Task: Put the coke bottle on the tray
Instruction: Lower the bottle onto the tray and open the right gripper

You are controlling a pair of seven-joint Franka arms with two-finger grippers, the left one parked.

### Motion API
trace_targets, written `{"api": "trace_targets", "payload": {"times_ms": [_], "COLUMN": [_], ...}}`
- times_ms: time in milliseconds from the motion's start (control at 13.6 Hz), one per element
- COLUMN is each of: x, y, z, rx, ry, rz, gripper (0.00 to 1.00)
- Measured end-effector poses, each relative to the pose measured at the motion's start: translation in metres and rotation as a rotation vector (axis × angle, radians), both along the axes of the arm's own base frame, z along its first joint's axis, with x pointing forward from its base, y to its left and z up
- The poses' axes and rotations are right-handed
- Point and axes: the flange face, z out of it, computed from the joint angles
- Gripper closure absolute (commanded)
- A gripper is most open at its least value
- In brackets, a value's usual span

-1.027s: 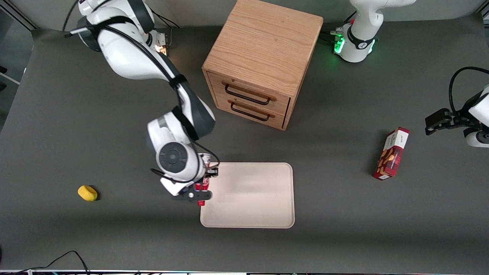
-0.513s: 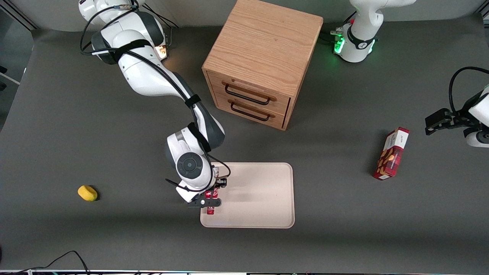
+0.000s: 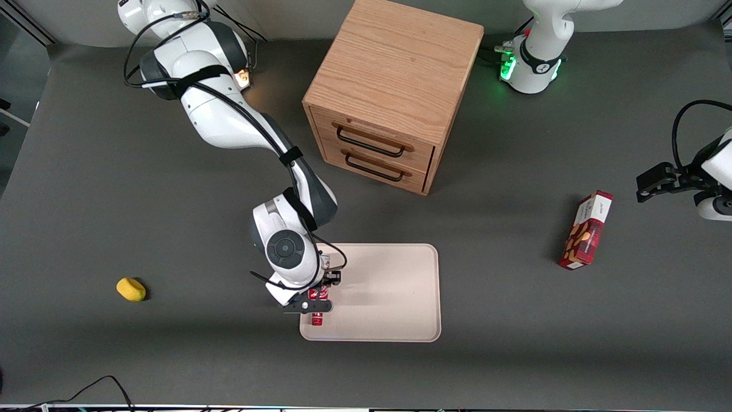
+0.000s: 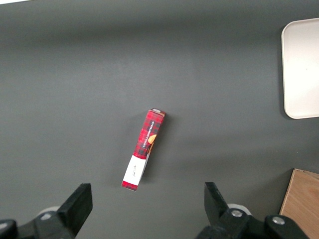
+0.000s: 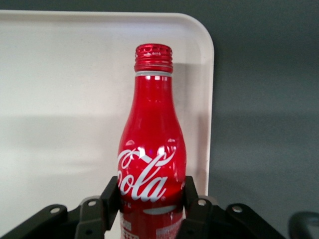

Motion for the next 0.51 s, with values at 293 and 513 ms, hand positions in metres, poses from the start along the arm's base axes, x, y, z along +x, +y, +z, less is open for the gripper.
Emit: {"api": "trace_targets", "payload": {"times_ms": [293, 513], "x": [0.0007, 0.0010], "y": [-0.0032, -0.0041], "z": [-0.0056, -0.0065], "rx": [-0.007, -0.019], "ry": [0.004, -0.001], "rz": [-0.003, 0.002], "gripper": [0.32, 0.00]}}
